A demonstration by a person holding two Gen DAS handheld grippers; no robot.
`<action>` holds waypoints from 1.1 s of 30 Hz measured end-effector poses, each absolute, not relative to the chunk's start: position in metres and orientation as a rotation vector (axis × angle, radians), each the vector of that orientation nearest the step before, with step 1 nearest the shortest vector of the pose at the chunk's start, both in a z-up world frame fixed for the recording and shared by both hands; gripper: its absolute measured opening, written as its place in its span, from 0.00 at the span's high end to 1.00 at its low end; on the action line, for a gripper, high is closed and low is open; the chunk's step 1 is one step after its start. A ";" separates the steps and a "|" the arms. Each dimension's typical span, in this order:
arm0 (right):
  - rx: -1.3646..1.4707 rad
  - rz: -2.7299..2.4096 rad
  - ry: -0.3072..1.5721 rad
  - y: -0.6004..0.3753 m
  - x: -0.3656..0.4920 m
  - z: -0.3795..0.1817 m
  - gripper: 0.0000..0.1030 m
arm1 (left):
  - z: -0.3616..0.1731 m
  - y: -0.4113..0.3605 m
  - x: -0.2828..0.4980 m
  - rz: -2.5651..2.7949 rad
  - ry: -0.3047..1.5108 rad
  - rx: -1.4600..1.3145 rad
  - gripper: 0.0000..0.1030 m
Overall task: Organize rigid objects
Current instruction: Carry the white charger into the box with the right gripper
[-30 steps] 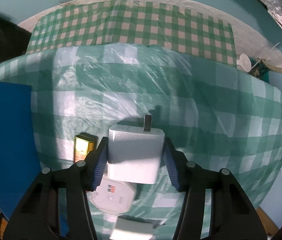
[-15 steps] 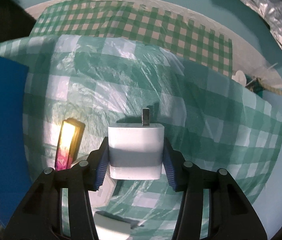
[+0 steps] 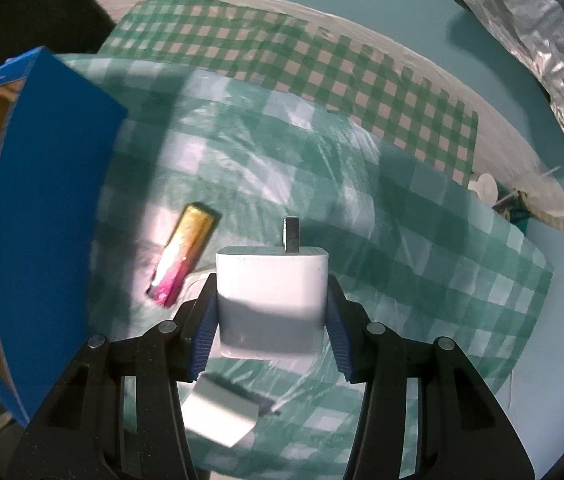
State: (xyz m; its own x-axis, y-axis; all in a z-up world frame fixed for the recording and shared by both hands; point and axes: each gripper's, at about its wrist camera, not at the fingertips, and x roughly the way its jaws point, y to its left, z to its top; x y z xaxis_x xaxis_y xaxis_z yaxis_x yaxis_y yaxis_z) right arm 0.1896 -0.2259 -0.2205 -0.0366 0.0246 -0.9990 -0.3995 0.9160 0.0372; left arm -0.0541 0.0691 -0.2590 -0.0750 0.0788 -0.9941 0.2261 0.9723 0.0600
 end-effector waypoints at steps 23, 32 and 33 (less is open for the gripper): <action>-0.372 0.572 1.462 -0.146 0.160 -0.134 0.53 | -0.258 0.067 -0.053 -0.135 1.638 0.251 0.91; -0.437 0.651 1.438 -0.104 0.153 -0.130 0.53 | -0.258 0.070 -0.054 -0.138 1.633 0.246 0.91; -0.442 0.657 1.437 -0.100 0.153 -0.131 0.53 | -0.259 0.070 -0.054 -0.138 1.632 0.244 0.91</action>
State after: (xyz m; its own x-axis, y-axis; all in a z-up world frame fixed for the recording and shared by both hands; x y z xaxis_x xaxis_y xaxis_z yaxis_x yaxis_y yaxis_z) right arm 0.1530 -0.1004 -0.1305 0.0076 0.1467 -0.9891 -0.6518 0.7509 0.1064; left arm -0.0539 0.0704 -0.2588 -0.0615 0.0748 -0.9953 0.2410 0.9688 0.0579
